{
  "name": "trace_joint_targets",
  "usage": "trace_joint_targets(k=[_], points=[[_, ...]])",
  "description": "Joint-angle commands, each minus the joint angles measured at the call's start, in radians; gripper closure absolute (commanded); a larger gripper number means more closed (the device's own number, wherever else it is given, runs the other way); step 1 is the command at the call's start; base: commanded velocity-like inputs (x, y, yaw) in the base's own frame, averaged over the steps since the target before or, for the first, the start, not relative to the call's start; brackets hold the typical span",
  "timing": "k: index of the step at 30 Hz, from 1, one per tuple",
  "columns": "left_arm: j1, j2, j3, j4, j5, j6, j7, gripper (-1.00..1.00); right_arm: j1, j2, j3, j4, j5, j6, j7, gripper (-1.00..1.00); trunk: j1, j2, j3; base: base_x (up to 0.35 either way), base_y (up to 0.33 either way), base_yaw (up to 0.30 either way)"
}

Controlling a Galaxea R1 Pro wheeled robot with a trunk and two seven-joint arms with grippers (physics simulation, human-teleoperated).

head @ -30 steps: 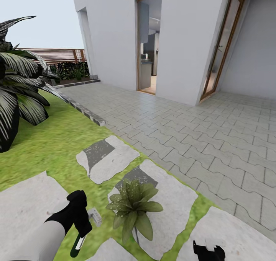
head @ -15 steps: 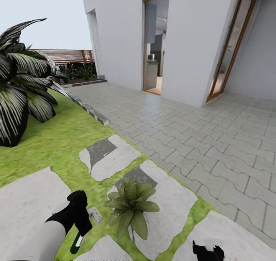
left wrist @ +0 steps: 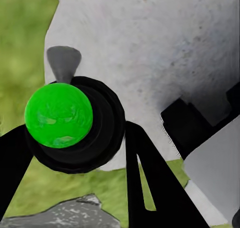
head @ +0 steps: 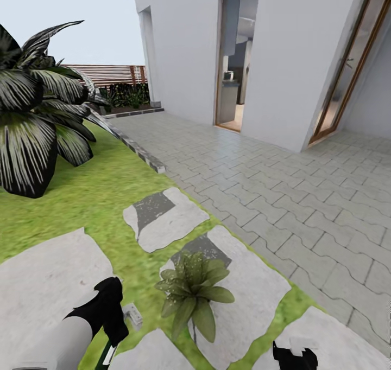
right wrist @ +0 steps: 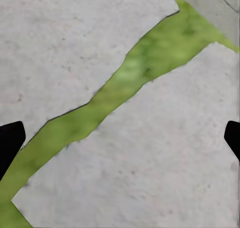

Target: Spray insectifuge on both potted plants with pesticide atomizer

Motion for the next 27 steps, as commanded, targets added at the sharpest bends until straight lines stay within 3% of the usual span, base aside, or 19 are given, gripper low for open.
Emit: trace_joint_targets(k=[1, 3, 7, 11, 18, 22, 27], points=[[0.000, 0.000, -0.001, -0.011, -0.005, 0.008, -0.007, 1.00, -0.001, 0.000, -0.006, 0.002, 0.011, -0.004, -0.003, -1.00, 0.000, 0.000, -0.001, 0.105, -0.229, 0.008], [0.000, 0.001, 0.003, -0.025, -0.005, 0.008, -0.005, 1.00, -0.001, 0.000, -0.006, 0.002, 0.011, -0.004, -0.003, -1.00, 0.000, 0.000, -0.001, 0.100, -0.240, 0.004], [0.000, 0.000, 0.065, -0.051, -0.005, 0.007, 0.006, 1.00, -0.001, -0.001, -0.006, 0.001, 0.011, -0.004, -0.003, -1.00, 0.000, 0.000, -0.001, 0.032, -0.250, 0.001], [0.000, -0.003, 0.113, -0.056, -0.004, -0.001, 0.074, 1.00, -0.001, -0.001, -0.006, 0.001, 0.011, -0.004, -0.003, -1.00, 0.000, 0.000, -0.001, 0.003, -0.251, 0.000], [0.000, 0.000, 0.119, -0.054, 0.030, -0.001, 0.091, 1.00, -0.001, -0.001, -0.006, 0.001, 0.012, -0.004, -0.003, -1.00, 0.000, 0.000, 0.008, 0.000, -0.114, 0.072], [0.000, 0.016, 0.125, -0.051, 0.035, -0.003, 0.104, 1.00, -0.001, -0.001, -0.006, 0.001, 0.011, -0.005, -0.003, -1.00, 0.000, 0.000, 0.013, 0.000, -0.003, 0.158], [0.043, 0.021, 0.135, -0.042, 0.036, -0.007, 0.214, 1.00, -0.001, -0.002, -0.005, 0.001, 0.012, -0.004, -0.003, -1.00, 0.000, 0.000, 0.019, 0.000, 0.000, 0.147]])
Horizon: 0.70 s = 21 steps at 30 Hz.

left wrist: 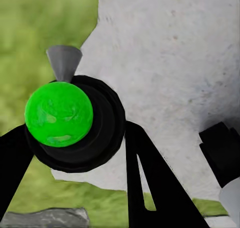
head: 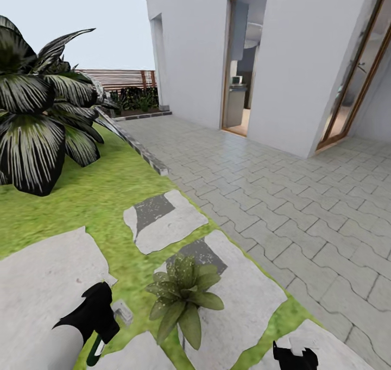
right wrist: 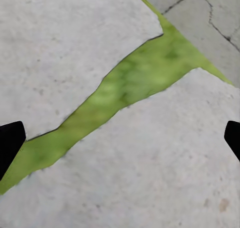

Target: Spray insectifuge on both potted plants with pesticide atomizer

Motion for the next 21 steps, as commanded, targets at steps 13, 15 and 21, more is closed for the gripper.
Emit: trace_joint_targets(k=[13, 15, 21], points=[[0.040, -0.004, 0.010, -0.012, 0.184, -0.001, 0.124, 1.00, -0.001, -0.004, -0.006, 0.001, 0.010, -0.004, -0.004, -1.00, 0.000, 0.000, 0.000, -0.007, -0.001, 0.009], [0.040, -0.003, 0.010, -0.013, 0.192, 0.000, 0.128, 1.00, -0.001, -0.004, -0.006, 0.000, 0.010, -0.004, -0.004, -1.00, 0.000, 0.000, 0.000, -0.173, -0.085, 0.000], [0.042, -0.003, 0.008, -0.014, 0.219, 0.000, 0.130, 1.00, -0.001, -0.003, -0.006, 0.002, 0.010, -0.004, -0.004, -1.00, 0.000, 0.000, 0.000, -0.265, -0.154, 0.041]])
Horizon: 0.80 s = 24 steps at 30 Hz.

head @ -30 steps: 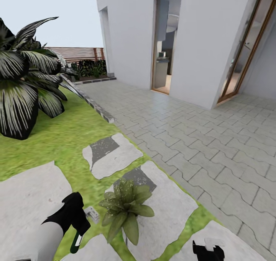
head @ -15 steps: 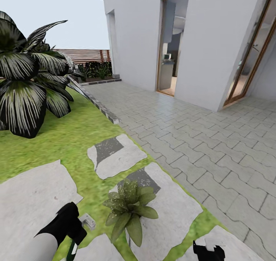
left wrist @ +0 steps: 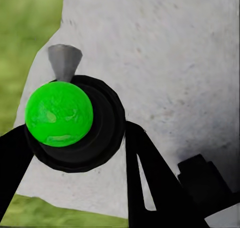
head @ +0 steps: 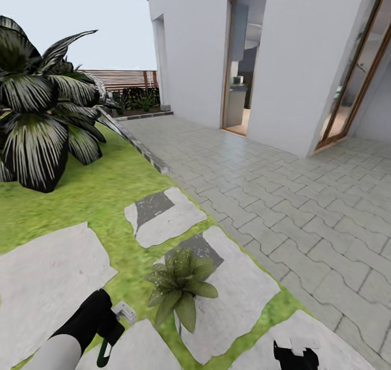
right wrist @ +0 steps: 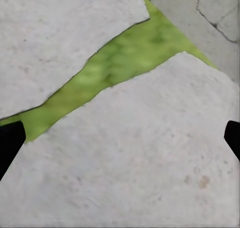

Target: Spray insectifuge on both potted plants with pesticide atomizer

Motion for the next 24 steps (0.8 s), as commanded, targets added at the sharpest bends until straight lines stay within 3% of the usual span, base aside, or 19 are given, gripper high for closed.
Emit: trace_joint_targets(k=[1, 7, 24], points=[[-0.001, -0.002, 0.006, -0.001, -0.008, 0.002, -0.009, 1.00, -0.001, 0.000, -0.006, 0.002, 0.010, -0.004, -0.003, -1.00, -0.001, 0.000, -0.001, -0.279, -0.174, 0.221], [0.000, -0.010, 0.011, -0.001, -0.007, 0.002, -0.009, 1.00, -0.001, 0.000, -0.006, 0.002, 0.012, -0.004, -0.003, -1.00, -0.001, 0.000, -0.001, -0.131, -0.189, 0.264], [0.000, -0.018, 0.004, 0.000, -0.006, 0.004, -0.009, 1.00, -0.001, 0.002, -0.005, 0.002, 0.012, -0.004, -0.003, -1.00, -0.001, 0.000, -0.001, 0.026, -0.267, 0.260]])
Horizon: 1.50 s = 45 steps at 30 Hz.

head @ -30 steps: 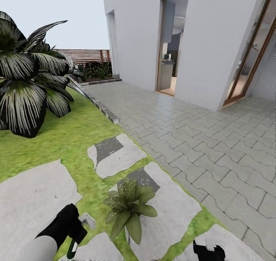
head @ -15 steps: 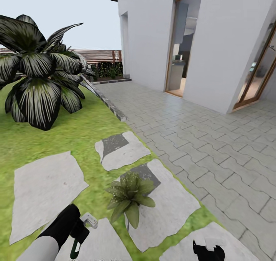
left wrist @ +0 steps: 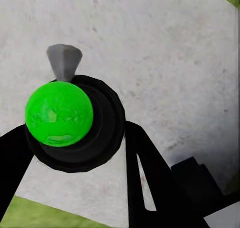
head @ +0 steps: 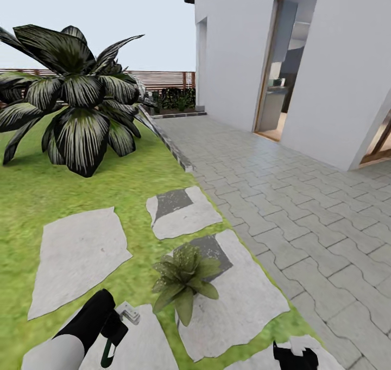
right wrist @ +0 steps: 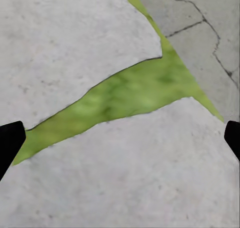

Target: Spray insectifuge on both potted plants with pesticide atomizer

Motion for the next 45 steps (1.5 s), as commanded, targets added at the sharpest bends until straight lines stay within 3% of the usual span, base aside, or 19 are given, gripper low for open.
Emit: trace_joint_targets(k=[1, 13, 21, 33, 45], points=[[-0.001, -0.001, 0.005, -0.001, -0.009, 0.003, -0.009, 1.00, -0.001, 0.000, -0.006, 0.002, 0.011, -0.004, -0.003, -1.00, 0.000, 0.000, -0.001, 0.192, -0.228, 0.079], [-0.001, -0.018, 0.000, 0.011, -0.012, 0.001, -0.009, 1.00, -0.001, 0.001, -0.006, 0.002, 0.011, -0.004, -0.003, -1.00, 0.000, 0.000, -0.001, 0.101, -0.082, 0.086], [0.001, -0.014, 0.000, 0.003, -0.011, 0.000, -0.011, 1.00, -0.001, 0.001, -0.006, 0.002, 0.010, -0.004, -0.003, -1.00, 0.000, 0.000, -0.001, 0.000, -0.090, 0.236], [0.001, -0.016, 0.004, -0.004, -0.011, -0.001, -0.010, 1.00, -0.001, -0.002, -0.006, 0.002, 0.010, -0.003, -0.003, -1.00, 0.000, 0.000, -0.001, -0.060, -0.253, 0.007], [-0.007, -0.016, 0.005, 0.006, -0.008, 0.001, -0.018, 1.00, -0.001, 0.000, -0.007, 0.002, 0.009, -0.004, -0.005, -1.00, 0.000, 0.000, -0.001, -0.025, -0.021, 0.186]])
